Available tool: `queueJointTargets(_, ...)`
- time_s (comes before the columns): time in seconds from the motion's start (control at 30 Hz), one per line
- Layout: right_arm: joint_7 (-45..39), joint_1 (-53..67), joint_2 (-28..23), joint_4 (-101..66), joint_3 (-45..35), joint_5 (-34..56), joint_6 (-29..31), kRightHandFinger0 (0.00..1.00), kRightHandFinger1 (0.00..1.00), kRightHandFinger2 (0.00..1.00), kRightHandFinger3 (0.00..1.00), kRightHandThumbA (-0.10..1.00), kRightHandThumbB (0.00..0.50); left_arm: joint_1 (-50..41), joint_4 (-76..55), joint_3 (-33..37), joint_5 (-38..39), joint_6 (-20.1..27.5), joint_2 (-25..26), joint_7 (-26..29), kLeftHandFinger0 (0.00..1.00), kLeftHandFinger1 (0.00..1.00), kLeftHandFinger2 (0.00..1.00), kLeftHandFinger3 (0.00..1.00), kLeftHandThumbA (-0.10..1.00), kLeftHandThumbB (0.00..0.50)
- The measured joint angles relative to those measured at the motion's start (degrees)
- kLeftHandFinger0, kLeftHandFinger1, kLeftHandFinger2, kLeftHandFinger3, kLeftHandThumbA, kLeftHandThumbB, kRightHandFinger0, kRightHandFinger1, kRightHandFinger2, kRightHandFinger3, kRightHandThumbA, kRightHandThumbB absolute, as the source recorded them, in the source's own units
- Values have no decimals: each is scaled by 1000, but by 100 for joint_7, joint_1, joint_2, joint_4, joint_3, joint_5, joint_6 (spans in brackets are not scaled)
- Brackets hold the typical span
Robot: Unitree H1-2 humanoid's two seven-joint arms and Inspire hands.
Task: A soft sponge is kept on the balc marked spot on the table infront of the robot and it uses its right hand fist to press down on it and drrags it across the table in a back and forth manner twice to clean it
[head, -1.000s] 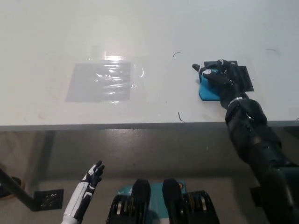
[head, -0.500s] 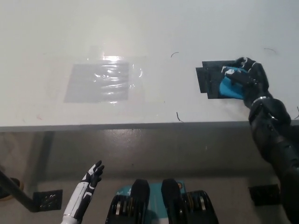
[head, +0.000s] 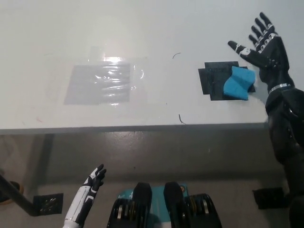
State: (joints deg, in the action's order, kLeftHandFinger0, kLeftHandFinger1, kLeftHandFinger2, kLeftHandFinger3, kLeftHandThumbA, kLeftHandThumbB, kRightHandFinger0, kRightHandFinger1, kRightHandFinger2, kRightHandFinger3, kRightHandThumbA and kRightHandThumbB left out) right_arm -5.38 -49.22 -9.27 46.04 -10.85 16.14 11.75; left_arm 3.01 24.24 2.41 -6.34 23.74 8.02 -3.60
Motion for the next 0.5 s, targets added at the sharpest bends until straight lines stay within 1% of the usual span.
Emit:
queueJointTargets(0.1, 0, 149, -1, -482, 7, 67, -130, 1000, 1000, 1000, 1000, 1000, 481, 0, 11, 0, 0, -8, 1, 0, 1000, 1000, 1000, 1000, 1000, 176)
queueJointTargets(0.17, 1, 296, -1, -845, 11, 116, -227, 1000, 1000, 1000, 1000, 1000, 488, 0, 18, 0, 0, -19, 1, 0, 1000, 1000, 1000, 1000, 1000, 182)
queueJointTargets(0.23, 2, 461, -3, -1165, 16, 158, -310, 1000, 1000, 1000, 1000, 1000, 500, 0, 25, 0, 0, -31, 1, 0, 1000, 1000, 1000, 1000, 1000, 175)
queueJointTargets(0.3, 3, 631, -4, -1425, 22, 191, -362, 1000, 1000, 1000, 1000, 1000, 472, 0, 31, 0, 0, -35, 1, 0, 1000, 1000, 1000, 1000, 1000, 156)
queueJointTargets(0.33, 3, 726, -7, -1585, 25, 208, -387, 1000, 1000, 1000, 1000, 1000, 438, 1, 34, 0, 0, -38, 1, -1, 1000, 1000, 1000, 1000, 1000, 165)
queueJointTargets(0.37, 5, 871, -10, -1773, 30, 231, -421, 862, 961, 1000, 1000, 1000, 343, 1, 39, 0, 0, -42, 2, 0, 1000, 1000, 1000, 1000, 1000, 166)
queueJointTargets(0.4, 8, 1003, -13, -1926, 35, 257, -443, 802, 919, 1000, 1000, 1000, 322, 1, 44, 0, 0, -46, 2, 0, 1000, 1000, 1000, 1000, 1000, 165)
queueJointTargets(0.43, 8, 1158, -21, -2097, 45, 292, -456, 526, 741, 839, 938, 1000, 343, 2, 47, 0, 0, -53, 2, 0, 1000, 1000, 1000, 1000, 1000, 167)
queueJointTargets(0.47, 6, 1320, -33, -2251, 59, 328, -470, 320, 550, 650, 737, 1000, 400, 1, 53, 0, 0, -59, 2, 0, 1000, 1000, 1000, 1000, 1000, 162)
queueJointTargets(0.5, 5, 1526, -58, -2415, 77, 366, -485, 212, 445, 552, 662, 1000, 390, 1, 59, -1, 0, -65, 3, 0, 1000, 1000, 1000, 1000, 1000, 167)
